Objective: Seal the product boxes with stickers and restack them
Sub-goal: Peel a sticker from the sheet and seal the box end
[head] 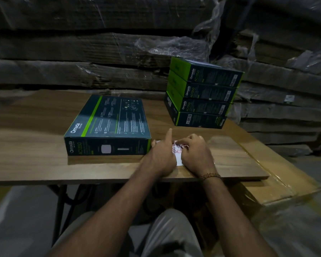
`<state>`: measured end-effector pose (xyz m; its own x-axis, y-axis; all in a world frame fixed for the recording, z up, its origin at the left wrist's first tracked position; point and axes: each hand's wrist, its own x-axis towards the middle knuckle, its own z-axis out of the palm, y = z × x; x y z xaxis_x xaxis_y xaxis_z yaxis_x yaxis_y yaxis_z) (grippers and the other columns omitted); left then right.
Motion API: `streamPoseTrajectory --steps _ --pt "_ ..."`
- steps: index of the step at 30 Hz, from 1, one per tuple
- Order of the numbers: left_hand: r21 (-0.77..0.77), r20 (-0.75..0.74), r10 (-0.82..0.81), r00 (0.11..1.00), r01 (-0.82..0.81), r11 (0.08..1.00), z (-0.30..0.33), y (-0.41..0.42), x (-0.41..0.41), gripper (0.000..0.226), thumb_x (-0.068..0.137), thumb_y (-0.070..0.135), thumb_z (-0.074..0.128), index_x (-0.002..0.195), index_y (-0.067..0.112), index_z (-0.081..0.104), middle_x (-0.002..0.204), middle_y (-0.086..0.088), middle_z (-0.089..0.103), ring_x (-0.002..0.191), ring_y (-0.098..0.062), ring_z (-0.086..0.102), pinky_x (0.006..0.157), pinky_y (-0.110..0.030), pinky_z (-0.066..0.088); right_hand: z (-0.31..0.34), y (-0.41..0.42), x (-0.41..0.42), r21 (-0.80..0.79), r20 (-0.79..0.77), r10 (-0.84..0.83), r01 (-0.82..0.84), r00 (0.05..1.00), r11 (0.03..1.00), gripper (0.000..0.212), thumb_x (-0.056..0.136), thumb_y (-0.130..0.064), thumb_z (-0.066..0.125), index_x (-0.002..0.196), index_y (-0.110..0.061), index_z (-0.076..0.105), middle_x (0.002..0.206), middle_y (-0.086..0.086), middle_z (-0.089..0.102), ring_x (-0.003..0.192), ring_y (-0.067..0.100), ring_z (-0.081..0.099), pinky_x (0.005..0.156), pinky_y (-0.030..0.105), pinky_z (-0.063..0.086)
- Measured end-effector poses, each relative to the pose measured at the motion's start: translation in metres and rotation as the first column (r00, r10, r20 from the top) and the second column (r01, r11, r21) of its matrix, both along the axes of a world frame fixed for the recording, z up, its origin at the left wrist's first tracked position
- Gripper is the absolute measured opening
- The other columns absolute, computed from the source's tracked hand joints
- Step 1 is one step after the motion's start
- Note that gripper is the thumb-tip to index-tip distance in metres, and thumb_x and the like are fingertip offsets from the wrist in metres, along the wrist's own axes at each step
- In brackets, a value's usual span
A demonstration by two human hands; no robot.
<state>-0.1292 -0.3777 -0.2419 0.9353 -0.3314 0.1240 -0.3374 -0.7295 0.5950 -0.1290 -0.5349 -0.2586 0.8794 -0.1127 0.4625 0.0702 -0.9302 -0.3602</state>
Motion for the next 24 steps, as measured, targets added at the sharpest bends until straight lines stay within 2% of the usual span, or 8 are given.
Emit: streamPoseTrajectory --steps 3,6,13,17,20,24 --pt "0.006 -0.011 -0.003 1.0 0.003 1.0 0.0027 -0.0003 -0.0024 0.097 0.101 0.007 0.054 0.171 0.03 -0.009 0.15 -0.018 0.053 0.152 -0.039 0.038 0.111 -0.056 0.05 -0.0004 0.0002 0.001 -0.007 -0.007 -0.002 0.002 1.0 1.0 0.036 0.094 -0.012 0.056 0.116 -0.026 0.081 0.104 -0.004 0.062 0.101 0.016 0.05 0.086 0.038 0.05" --pt "0.014 -0.021 -0.006 1.0 0.006 1.0 0.0037 0.0 -0.0024 0.097 0.102 0.008 0.055 0.171 0.031 -0.009 0.153 -0.014 0.051 0.157 -0.039 0.029 0.113 -0.057 0.048 -0.0003 0.0001 0.0022 -0.017 -0.017 -0.003 0.003 1.0 1.0 0.033 0.096 -0.015 0.056 0.117 -0.026 0.079 0.106 -0.004 0.062 0.103 0.016 0.049 0.088 0.038 0.05" --pt "0.014 -0.018 0.014 1.0 -0.013 1.0 0.0039 0.0 -0.0028 0.096 0.103 0.01 0.054 0.17 0.033 -0.008 0.152 -0.016 0.052 0.152 -0.037 0.039 0.11 -0.055 0.051 -0.0001 0.0005 0.0035 -0.039 -0.024 -0.004 0.003 1.0 0.999 0.035 0.097 -0.015 0.056 0.12 -0.029 0.078 0.103 -0.004 0.059 0.101 0.016 0.048 0.086 0.04 0.051" --pt "0.015 -0.032 0.006 0.999 -0.005 1.0 0.0051 0.0002 -0.0031 0.098 0.102 0.009 0.057 0.17 0.031 -0.01 0.145 -0.015 0.058 0.152 -0.036 0.038 0.111 -0.054 0.05 -0.0003 0.0015 0.005 -0.05 -0.063 -0.032 0.029 0.997 0.998 0.031 0.1 -0.018 0.054 0.123 -0.027 0.071 0.113 -0.002 0.06 0.109 0.018 0.048 0.094 0.04 0.051" --pt "0.025 -0.025 0.01 1.0 -0.009 1.0 0.0058 0.0008 -0.0047 0.097 0.101 0.007 0.054 0.171 0.029 -0.009 0.14 -0.014 0.059 0.148 -0.036 0.042 0.109 -0.054 0.051 0.0001 0.0028 0.0045 -0.03 -0.069 -0.059 0.057 0.996 0.998 0.037 0.098 -0.014 0.053 0.132 -0.021 0.066 0.12 0.002 0.061 0.114 0.02 0.05 0.099 0.042 0.051" --pt "0.012 -0.015 0.012 1.0 -0.012 1.0 0.0065 0.0012 -0.0065 0.094 0.101 0.007 0.051 0.171 0.028 -0.008 0.143 -0.017 0.057 0.146 -0.038 0.045 0.108 -0.055 0.051 -0.0008 0.0003 0.0059 0.02 0.007 -0.175 0.175 0.984 0.984 0.043 0.095 -0.007 0.051 0.135 -0.015 0.065 0.124 0.005 0.064 0.116 0.023 0.05 0.101 0.042 0.05"
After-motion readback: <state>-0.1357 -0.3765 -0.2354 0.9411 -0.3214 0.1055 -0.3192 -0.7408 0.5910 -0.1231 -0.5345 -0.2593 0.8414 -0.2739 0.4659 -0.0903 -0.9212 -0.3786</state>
